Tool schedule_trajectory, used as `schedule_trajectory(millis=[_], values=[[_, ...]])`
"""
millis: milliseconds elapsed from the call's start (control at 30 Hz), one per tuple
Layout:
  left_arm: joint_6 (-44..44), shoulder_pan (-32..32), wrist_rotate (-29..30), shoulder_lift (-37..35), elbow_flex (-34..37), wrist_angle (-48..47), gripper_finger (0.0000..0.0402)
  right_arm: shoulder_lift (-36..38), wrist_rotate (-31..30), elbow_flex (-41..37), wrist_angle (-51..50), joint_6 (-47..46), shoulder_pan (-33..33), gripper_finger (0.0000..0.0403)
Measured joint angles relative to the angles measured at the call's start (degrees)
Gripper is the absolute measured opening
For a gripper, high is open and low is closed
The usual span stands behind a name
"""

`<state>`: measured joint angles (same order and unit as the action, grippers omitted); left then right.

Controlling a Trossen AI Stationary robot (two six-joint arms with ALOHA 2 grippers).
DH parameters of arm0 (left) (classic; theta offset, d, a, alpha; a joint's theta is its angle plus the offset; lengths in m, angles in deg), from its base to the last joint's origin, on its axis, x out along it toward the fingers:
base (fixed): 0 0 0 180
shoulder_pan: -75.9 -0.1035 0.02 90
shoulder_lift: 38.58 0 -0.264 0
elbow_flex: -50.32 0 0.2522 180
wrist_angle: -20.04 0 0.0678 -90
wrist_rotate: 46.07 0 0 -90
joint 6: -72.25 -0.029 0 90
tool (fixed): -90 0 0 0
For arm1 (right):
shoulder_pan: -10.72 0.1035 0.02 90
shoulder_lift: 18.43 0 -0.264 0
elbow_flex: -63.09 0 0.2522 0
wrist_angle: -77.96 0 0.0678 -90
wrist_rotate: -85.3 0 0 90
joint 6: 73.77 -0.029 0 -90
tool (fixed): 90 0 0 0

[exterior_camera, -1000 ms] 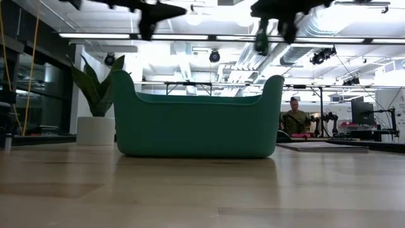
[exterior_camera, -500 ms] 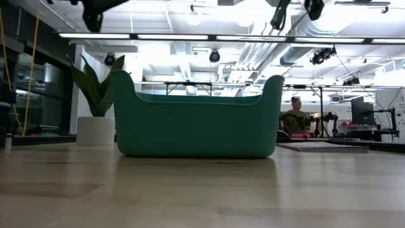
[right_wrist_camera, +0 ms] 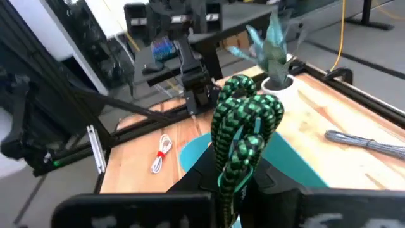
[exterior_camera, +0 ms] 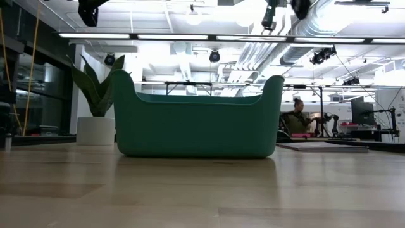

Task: Pick and place USB-C Cables
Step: Put the green charger cable into the green bin

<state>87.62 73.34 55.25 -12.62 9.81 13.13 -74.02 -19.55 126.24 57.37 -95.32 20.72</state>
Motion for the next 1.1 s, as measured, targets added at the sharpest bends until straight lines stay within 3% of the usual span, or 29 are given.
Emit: schedule_trajectory(millis=[333, 533, 833, 1100], values=[[2.3, 0.0, 0.7, 0.0, 0.0, 0.2, 0.02, -29.0, 8.9, 28.3, -19.9, 6.4, -5.0, 0.0005], [3.0, 0.0, 0.7, 0.0, 0.0, 0.2, 0.02, -44.0, 10.9, 40.3, -32.7, -5.3, -7.7, 0.0005], [2.9, 0.0, 0.7, 0.0, 0.0, 0.2, 0.02, -57.9, 12.4, 44.4, -36.3, -28.8, -10.0, 0.0005], [2.0, 0.0, 1.0, 0.0, 0.0, 0.3, 0.02, -64.4, 12.7, 44.4, -35.3, -39.1, -10.0, 0.0005]])
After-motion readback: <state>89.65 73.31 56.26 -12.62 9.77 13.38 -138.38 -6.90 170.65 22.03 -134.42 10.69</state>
